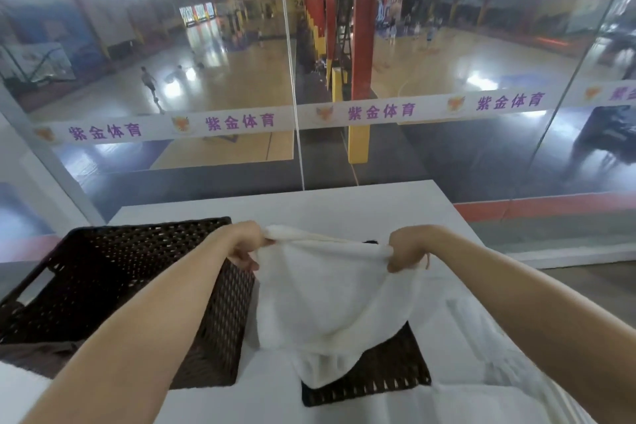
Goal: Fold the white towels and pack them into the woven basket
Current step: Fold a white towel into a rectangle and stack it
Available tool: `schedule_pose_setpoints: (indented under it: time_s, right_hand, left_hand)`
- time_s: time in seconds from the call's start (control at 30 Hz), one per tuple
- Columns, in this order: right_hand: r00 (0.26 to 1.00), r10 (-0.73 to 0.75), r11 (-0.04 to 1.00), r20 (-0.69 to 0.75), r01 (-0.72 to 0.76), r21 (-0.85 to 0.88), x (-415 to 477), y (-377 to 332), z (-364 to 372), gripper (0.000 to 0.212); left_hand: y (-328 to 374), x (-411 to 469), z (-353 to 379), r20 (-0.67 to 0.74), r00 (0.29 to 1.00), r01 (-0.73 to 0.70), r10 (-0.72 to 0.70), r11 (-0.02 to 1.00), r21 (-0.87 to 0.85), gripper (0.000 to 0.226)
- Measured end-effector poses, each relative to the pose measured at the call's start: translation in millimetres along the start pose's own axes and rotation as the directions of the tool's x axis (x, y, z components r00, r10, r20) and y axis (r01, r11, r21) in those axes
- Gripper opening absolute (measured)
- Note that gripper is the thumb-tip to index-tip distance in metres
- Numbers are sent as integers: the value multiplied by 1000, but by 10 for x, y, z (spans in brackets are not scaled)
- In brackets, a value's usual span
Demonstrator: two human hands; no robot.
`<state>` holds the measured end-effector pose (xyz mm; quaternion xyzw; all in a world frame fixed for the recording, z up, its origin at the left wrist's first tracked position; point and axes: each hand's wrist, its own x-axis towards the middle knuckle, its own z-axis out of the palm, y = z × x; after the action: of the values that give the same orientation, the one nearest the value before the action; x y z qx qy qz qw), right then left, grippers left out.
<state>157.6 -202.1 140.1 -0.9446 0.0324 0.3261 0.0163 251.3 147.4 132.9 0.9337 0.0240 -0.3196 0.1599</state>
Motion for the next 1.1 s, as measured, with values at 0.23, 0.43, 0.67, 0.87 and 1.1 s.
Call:
schedule_pose_setpoints:
  time_s: [0.23, 0.43, 0.67, 0.87, 1.1]
  right_hand:
    - [542, 219, 874, -811, 261, 411, -185, 315, -1846, 10]
    - [143, 472, 630, -870, 635, 447, -1136, 292, -2654, 32]
    - [255, 342, 566, -904, 712, 415, -969, 290, -1384, 32]
    - [643, 205, 761, -738, 369, 534, -167, 293, 834, 22]
    - [948, -23, 848, -318, 187, 496, 77, 145, 2119, 34]
  left_hand:
    - [992, -314, -1382, -800, 592, -665, 100, 621, -415, 26]
    - [1271, -1175, -2115, -970, -99, -842, 223, 501, 201, 36]
    - [522, -861, -1182, -910, -88, -718, 406, 607, 341, 50]
    - [-697, -82, 674, -762, 374, -497, 529, 807, 317, 37]
    - [-1309, 170, 1647, -384, 859, -287, 339, 939, 189, 38]
